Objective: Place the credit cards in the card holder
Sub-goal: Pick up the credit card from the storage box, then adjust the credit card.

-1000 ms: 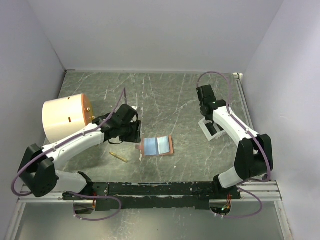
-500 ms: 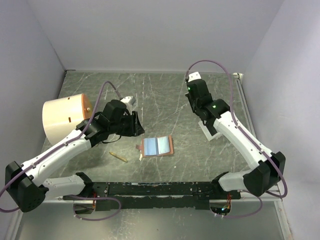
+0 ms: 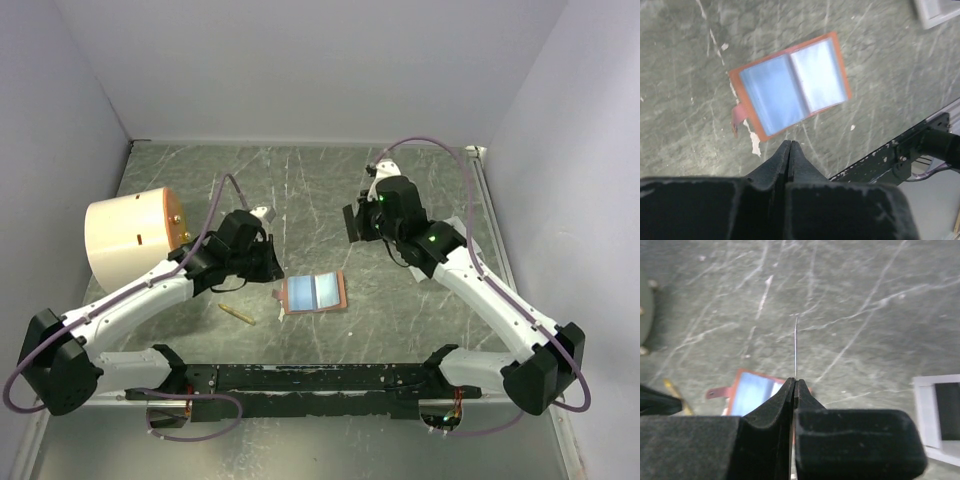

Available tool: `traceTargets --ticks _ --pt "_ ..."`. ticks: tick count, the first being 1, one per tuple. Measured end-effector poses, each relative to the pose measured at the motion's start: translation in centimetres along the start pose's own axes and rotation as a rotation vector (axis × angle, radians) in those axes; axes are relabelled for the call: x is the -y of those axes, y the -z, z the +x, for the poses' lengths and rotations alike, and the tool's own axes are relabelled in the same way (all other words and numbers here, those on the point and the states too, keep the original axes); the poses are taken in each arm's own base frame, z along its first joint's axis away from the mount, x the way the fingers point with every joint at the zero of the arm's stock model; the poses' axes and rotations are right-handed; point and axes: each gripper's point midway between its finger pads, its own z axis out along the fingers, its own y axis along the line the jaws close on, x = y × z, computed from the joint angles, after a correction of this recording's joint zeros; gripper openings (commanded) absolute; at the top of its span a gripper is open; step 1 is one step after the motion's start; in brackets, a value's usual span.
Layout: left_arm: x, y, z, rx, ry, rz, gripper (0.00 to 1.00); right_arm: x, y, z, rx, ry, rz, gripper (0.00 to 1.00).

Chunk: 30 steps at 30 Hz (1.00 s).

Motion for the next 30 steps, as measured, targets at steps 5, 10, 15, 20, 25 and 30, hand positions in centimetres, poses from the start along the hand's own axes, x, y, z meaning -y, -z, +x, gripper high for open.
traceTargets --ticks 5,10,15,20,25,30 --pt "-1.8 -1.5 2.0 -0.044 0.014 -0.043 0.07 -2.4 -0.8 2.4 -0.057 -0.136 -0.114 0.00" --pt "-2.9 -2.8 3.1 -0.064 0.033 -0.071 0.07 -3.6 -1.8 6.8 -0.155 -0.274 -0.168 0.00" --pt "-3.9 -4.1 4.2 -0.097 0.045 -0.101 0.07 -4.4 -2.5 10.0 -0.223 -0.369 -0.204 0.00" --pt "-4.6 -5.0 4.7 -0.108 0.049 -0.123 0.07 -4.9 -3.6 12.2 -0.270 -0.410 -0.228 0.00" --pt "-5.5 -5.4 5.1 -0.114 0.049 -0.152 0.07 -5.2 -4.9 14.9 -0.342 -0.421 -0.237 0.00" --pt "-6.2 -6.1 5.6 -0.129 0.050 -0.180 0.07 -5.3 -5.7 16.5 -0.376 -0.425 -0.245 0.00"
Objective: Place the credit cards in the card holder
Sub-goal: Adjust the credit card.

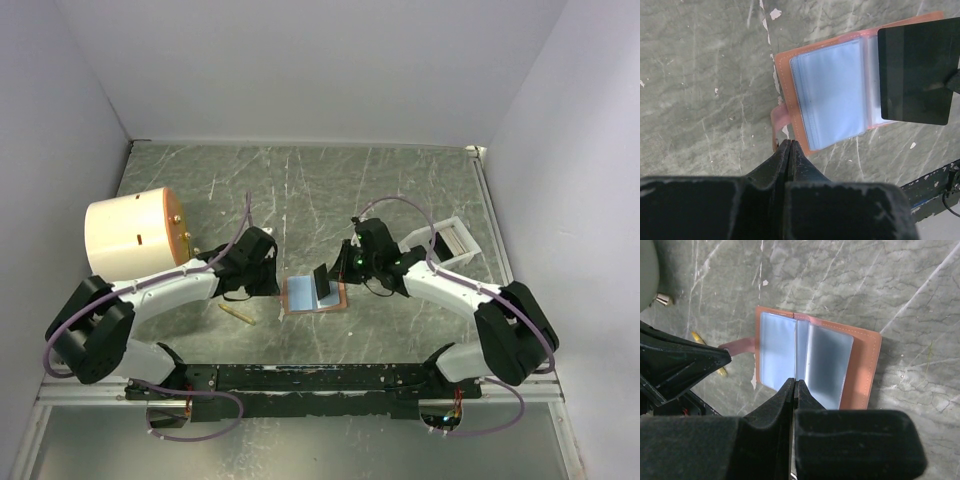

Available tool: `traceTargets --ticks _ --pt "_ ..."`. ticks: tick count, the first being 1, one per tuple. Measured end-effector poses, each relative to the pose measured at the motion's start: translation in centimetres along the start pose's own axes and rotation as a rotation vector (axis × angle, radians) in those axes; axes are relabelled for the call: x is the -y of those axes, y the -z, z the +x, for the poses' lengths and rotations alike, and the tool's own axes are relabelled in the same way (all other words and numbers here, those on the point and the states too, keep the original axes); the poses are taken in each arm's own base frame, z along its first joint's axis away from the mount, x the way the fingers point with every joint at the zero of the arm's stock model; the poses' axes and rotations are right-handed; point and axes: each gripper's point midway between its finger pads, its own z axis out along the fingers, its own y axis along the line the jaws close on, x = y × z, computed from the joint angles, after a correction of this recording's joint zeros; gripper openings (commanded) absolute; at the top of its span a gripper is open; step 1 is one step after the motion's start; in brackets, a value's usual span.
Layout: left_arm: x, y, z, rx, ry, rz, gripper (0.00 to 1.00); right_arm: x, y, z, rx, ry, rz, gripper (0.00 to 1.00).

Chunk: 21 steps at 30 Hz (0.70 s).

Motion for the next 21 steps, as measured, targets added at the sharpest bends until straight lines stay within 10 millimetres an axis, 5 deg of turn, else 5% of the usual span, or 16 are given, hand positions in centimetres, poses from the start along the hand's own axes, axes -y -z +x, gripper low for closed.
traceTargets --ticks 21 --pt "-2.4 -1.6 1.3 -0.032 0.001 -0.096 0.07 1.1 -2.1 1.6 -0.037 -0.005 -0.020 0.00"
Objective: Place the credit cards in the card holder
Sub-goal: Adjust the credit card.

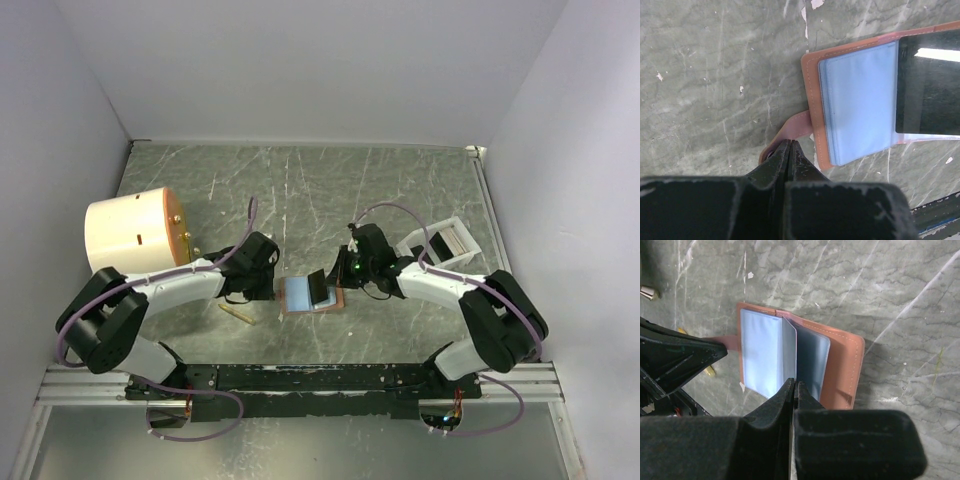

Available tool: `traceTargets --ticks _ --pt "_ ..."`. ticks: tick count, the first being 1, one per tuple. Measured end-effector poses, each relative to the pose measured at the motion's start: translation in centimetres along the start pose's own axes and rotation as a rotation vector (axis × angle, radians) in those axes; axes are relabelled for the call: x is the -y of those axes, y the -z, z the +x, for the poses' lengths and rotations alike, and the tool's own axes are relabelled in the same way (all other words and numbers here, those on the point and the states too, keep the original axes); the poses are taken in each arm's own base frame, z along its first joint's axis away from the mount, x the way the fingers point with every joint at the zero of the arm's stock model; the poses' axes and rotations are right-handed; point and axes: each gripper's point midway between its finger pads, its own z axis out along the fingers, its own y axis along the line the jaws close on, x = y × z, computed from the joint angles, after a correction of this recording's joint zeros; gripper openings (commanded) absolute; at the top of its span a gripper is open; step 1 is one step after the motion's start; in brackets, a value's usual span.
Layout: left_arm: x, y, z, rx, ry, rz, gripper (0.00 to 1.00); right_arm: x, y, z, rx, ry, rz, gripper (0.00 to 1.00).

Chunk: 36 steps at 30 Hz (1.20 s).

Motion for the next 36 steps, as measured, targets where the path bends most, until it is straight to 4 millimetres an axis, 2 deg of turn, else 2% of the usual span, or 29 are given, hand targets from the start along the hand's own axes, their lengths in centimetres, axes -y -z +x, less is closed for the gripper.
traceTargets --ticks 5,9,12,15,18,21,25,30,34,36 --pt "-0.2 -0.2 0.1 -0.005 0.000 -0.009 0.08 0.3 -0.3 0.4 -0.014 -0.015 0.007 0.00" --pt "-0.2 -0.1 0.2 -0.006 0.004 -0.010 0.19 0.0 -0.2 0.6 -0.022 -0.025 -0.010 0.00" --pt "0.1 0.6 0.2 -0.007 0.018 0.007 0.33 -0.5 0.3 0.4 -0.015 -0.022 -0.025 0.00" --pt "1.3 2.2 -0.6 0.016 0.038 0.061 0.43 -1.4 1.5 -0.2 0.011 -0.007 -0.047 0.00" --pt "3.5 5.0 -2.3 0.076 0.063 0.173 0.51 -2.6 3.2 -1.2 0.055 0.023 -0.085 0.00" --pt "5.8 8.4 -4.2 0.151 0.093 0.316 0.55 -4.3 5.1 -2.2 0.107 0.044 -0.141 0.00" --pt "7.8 11.9 -5.7 0.215 0.130 0.483 0.59 -7.1 8.2 -3.3 0.180 0.059 -0.246 0.00" --pt "9.5 13.7 -5.5 0.205 0.154 0.636 0.60 -9.9 10.9 -3.8 0.228 0.038 -0.391 0.00" --pt "10.7 14.3 -5.2 0.172 0.167 0.728 0.59 -11.2 11.3 -2.6 0.179 -0.033 -0.493 0.00" --pt "11.2 14.5 -5.1 0.159 0.173 0.775 0.53 -11.5 11.3 -2.0 0.146 -0.075 -0.530 0.00"
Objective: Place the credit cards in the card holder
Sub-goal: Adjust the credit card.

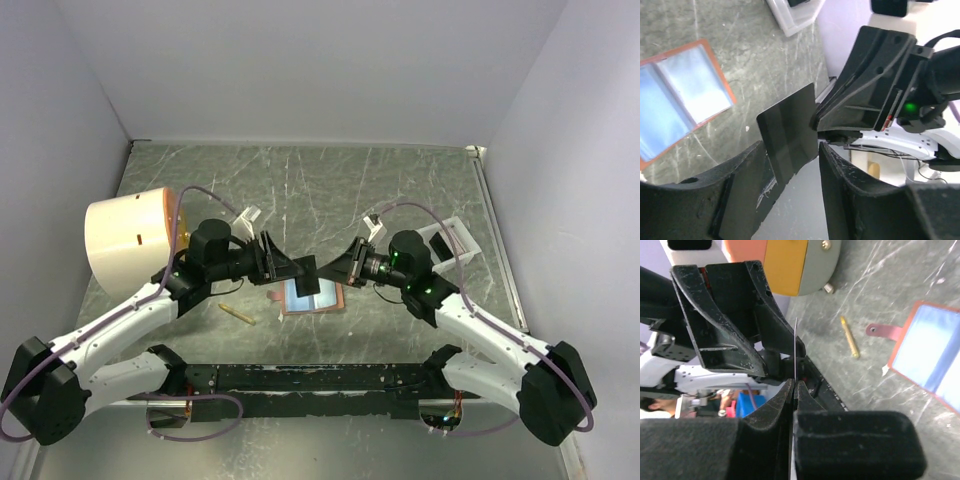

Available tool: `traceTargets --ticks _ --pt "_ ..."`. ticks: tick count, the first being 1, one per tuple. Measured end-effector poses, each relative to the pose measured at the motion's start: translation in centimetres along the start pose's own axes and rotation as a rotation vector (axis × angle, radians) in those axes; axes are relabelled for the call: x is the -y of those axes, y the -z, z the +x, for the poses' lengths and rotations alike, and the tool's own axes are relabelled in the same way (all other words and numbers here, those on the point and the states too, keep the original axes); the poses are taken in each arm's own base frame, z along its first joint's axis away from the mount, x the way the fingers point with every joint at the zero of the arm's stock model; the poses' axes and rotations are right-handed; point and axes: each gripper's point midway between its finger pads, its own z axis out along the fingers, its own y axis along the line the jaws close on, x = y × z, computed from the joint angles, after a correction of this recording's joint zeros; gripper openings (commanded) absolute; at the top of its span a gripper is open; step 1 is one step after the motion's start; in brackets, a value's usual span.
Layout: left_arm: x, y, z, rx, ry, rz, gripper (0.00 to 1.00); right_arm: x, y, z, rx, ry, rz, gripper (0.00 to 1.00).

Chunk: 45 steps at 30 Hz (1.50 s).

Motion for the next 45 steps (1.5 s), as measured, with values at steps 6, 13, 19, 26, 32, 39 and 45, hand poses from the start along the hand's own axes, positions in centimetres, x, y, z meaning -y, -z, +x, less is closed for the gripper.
traceTargets --ticks 6,13,19,26,32,39,45 --pt "-0.2 -0.2 0.1 -0.008 0.047 0.021 0.13 -0.4 -0.1 1.0 -0.040 -0.120 -0.062 0.00" --pt "0.6 -0.1 0.3 -0.026 0.099 0.078 0.07 1.2 -0.7 2.0 -0.082 -0.212 -0.041 0.25" --pt "-0.6 -0.4 1.3 -0.063 0.194 0.092 0.07 1.1 -1.0 2.0 -0.081 -0.239 -0.068 0.26" --pt "-1.4 -0.3 1.7 -0.068 0.247 0.101 0.14 1.9 -1.2 2.4 -0.081 -0.289 -0.071 0.00" --pt "-4.1 -0.7 2.4 -0.074 0.241 -0.001 0.36 2.4 -1.3 1.9 -0.057 -0.266 -0.070 0.00" --pt "-8.7 -1.9 2.8 -0.116 0.210 -0.191 0.17 7.4 -1.9 0.2 0.007 -0.183 0.093 0.00" --pt "-12.6 -2.4 2.8 -0.119 0.157 -0.347 0.10 10.9 -2.6 -1.4 0.038 -0.086 0.220 0.00"
